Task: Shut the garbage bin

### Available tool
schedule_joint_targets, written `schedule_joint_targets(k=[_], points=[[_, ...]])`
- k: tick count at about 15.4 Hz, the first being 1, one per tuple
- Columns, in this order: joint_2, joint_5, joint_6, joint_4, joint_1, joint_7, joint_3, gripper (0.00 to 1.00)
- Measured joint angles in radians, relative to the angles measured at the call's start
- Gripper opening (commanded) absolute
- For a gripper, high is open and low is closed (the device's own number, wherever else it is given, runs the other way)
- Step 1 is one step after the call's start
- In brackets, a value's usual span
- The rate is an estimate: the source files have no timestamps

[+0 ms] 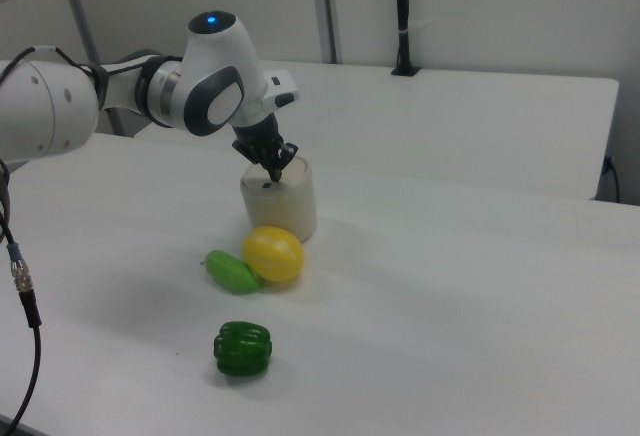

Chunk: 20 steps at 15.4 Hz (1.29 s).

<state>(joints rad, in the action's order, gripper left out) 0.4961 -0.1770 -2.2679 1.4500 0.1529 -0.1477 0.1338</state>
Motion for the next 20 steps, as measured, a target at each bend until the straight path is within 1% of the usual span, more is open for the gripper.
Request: schedule_joint_targets(k=[6,9,10,11,12,14,15,16,17,20], points=[[-0.001,0.0,0.001,-0.005,0.0,0.0,0.0,0.0],[-0.02,0.0,0.08,-0.013,0.0,0.0,0.0,0.05],[-0.036,0.0,0.126,-0.018,-0.002,0.001,0.001,0.08],[-0.054,0.0,0.173,-0.022,-0.004,0.004,0.003,0.14],[-0.076,0.0,0.221,-0.023,-0.006,0.009,0.008,0.23],[-0.125,0.0,0.329,-0.025,-0.013,0.016,0.024,0.37],[-0.151,0.0,0.391,-0.025,-0.022,0.017,0.03,0.48],[-0.178,0.0,0.453,-0.025,-0.036,0.017,0.035,0.67],[-0.205,0.0,0.512,-0.025,-0.054,0.017,0.037,1.0],[-0.279,0.003,0.659,-0.025,-0.102,0.017,0.038,1.0]])
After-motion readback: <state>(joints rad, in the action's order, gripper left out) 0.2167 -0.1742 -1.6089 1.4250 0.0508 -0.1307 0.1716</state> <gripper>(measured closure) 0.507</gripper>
